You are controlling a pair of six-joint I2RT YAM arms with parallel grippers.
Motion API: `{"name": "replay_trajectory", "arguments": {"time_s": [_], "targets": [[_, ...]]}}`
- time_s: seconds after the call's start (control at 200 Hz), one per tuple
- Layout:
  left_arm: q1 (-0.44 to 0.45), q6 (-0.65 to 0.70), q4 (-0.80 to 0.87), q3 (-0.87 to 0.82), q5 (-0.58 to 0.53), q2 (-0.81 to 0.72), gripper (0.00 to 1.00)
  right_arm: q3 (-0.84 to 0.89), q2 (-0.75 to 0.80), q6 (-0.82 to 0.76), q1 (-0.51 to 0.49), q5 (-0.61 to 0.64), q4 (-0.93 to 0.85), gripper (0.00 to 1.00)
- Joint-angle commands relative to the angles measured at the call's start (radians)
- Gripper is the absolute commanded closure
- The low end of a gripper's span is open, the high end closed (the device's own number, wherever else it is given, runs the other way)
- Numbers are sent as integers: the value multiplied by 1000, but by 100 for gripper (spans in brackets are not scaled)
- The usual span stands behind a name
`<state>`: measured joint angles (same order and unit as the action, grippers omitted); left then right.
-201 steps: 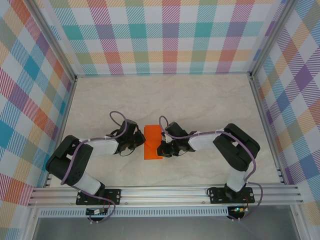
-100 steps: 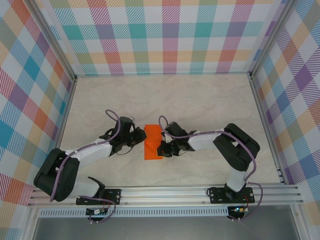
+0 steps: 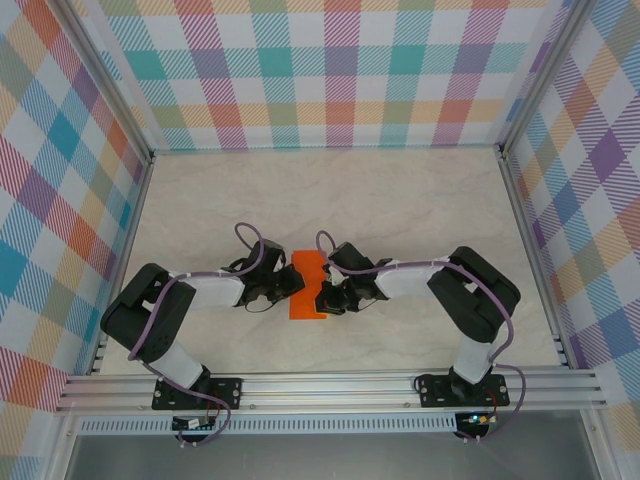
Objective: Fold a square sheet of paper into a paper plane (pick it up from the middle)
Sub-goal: Fold the triangle a second time at the center of the table.
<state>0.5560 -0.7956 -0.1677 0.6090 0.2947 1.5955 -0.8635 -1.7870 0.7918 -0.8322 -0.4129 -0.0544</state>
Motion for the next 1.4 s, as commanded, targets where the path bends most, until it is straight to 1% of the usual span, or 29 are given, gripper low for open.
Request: {"name": "replay_trajectory", "arguments": {"time_s": [0.0, 0.085, 0.23, 0.405, 0.645, 0.875, 1.0, 1.395], "targets": [[8, 1, 25, -11, -65, -1, 91, -51, 38, -31, -4, -23, -60, 94], [8, 2, 22, -17, -64, 0, 91, -87, 24, -37, -4, -24, -70, 93], [8, 4, 19, -13, -54, 4, 91, -146, -46, -37, -4, -33, -70, 94], [8, 2, 23, -15, -60, -2, 91, -195, -115, -43, -3, 0, -89, 94], [7, 2, 33, -19, -72, -8, 91, -146, -158, -41, -2, 2, -78, 93], [8, -4, 47, -30, -96, 1, 92, -86, -107, -40, -2, -10, -77, 91], [7, -16, 90, -27, -143, 4, 92, -49, -66, -38, -2, -36, -55, 89], [7, -24, 80, -36, -140, 7, 93, 132, 64, -15, -1, -41, -17, 88]]}}
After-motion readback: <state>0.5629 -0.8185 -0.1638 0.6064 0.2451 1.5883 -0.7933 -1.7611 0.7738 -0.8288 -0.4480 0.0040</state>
